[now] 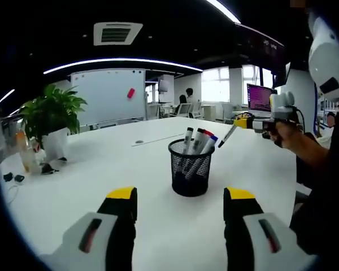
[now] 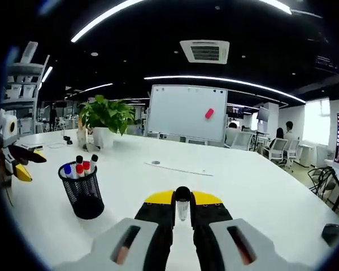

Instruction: Pick up the whiteboard markers from the pen holder and place them facing the whiteboard neatly

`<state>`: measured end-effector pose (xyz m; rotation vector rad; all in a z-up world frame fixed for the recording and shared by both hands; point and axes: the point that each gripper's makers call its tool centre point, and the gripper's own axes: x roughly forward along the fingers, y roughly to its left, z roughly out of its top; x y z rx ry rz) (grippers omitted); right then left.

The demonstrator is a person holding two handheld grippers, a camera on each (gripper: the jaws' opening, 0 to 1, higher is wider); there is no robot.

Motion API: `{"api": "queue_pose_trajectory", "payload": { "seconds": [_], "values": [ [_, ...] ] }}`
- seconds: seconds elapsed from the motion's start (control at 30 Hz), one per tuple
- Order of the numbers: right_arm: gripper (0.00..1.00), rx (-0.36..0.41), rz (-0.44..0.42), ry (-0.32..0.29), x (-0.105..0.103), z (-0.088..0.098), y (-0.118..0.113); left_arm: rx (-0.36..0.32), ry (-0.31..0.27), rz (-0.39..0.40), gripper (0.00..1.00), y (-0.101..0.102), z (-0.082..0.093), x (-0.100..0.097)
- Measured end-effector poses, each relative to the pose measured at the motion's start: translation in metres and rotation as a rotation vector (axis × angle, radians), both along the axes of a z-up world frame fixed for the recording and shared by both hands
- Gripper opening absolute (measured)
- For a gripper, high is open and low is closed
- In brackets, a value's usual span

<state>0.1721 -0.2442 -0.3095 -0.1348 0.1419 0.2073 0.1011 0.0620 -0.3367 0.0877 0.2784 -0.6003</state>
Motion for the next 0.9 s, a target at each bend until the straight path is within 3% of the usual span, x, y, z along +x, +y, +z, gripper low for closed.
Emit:
{"api": "queue_pose_trajectory", "payload": {
  "seconds": [0.57, 0.9],
  "values": [
    [0.13, -0.013, -0.028, 0.066, -0.010, -0.025, -0.006, -0.002, 0.001, -0.017, 0.62, -0.003, -0.002, 0.000],
    [0.13, 0.023, -0.105, 0.177, -0.027, -0.054, -0.017, -0.004, 0.009, -0.019, 0.62, -0.001, -0.004, -0.002]
  ]
}}
